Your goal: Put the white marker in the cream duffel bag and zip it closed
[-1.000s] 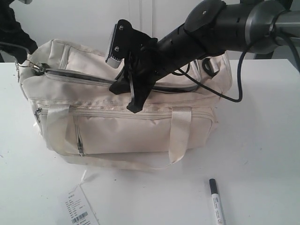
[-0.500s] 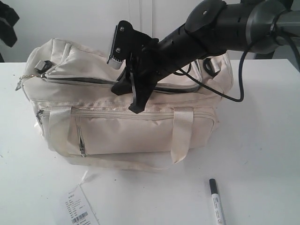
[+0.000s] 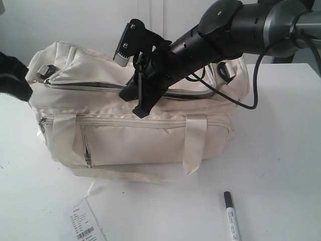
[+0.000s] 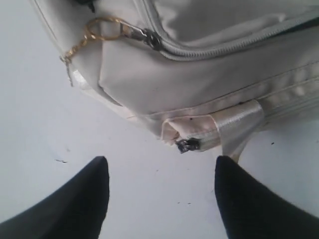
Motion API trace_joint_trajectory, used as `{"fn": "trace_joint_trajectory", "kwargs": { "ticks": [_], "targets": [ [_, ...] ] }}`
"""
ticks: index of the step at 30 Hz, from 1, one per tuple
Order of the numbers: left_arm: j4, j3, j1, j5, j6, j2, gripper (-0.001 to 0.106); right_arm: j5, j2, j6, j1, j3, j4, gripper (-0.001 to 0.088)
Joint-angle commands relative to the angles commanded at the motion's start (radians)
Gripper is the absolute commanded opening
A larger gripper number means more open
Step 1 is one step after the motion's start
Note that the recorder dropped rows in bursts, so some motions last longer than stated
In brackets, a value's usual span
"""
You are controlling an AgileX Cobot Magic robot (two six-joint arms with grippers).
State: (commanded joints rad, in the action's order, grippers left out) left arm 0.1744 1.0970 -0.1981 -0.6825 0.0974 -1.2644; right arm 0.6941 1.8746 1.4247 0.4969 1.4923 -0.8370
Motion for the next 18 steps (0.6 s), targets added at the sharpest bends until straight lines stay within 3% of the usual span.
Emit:
{"fn": "trace_joint_trajectory", "kwargs": {
  "ticks": [5,9,14,18],
  "targets": [
    [0.072,-0.121,0.005,0.199,0.229,0.034,0.064,-0.005,-0.002,-0.042,0.0,0.0,0.0,0.0015],
    [0.073,-0.208,0.037,0.291,0.435,0.034,0.064,-0.003,-0.002,-0.042,0.0,0.0,0.0,0.0094],
    [0.115,-0.302,0.069,0.394,0.478,0.034,0.064,-0.003,-0.002,-0.042,0.0,0.0,0.0,0.0156],
    [0.162,-0.33,0.07,0.465,0.478,0.025,0.056,-0.001,-0.002,-0.055,0.0,0.0,0.0,0.0156]
  ]
}}
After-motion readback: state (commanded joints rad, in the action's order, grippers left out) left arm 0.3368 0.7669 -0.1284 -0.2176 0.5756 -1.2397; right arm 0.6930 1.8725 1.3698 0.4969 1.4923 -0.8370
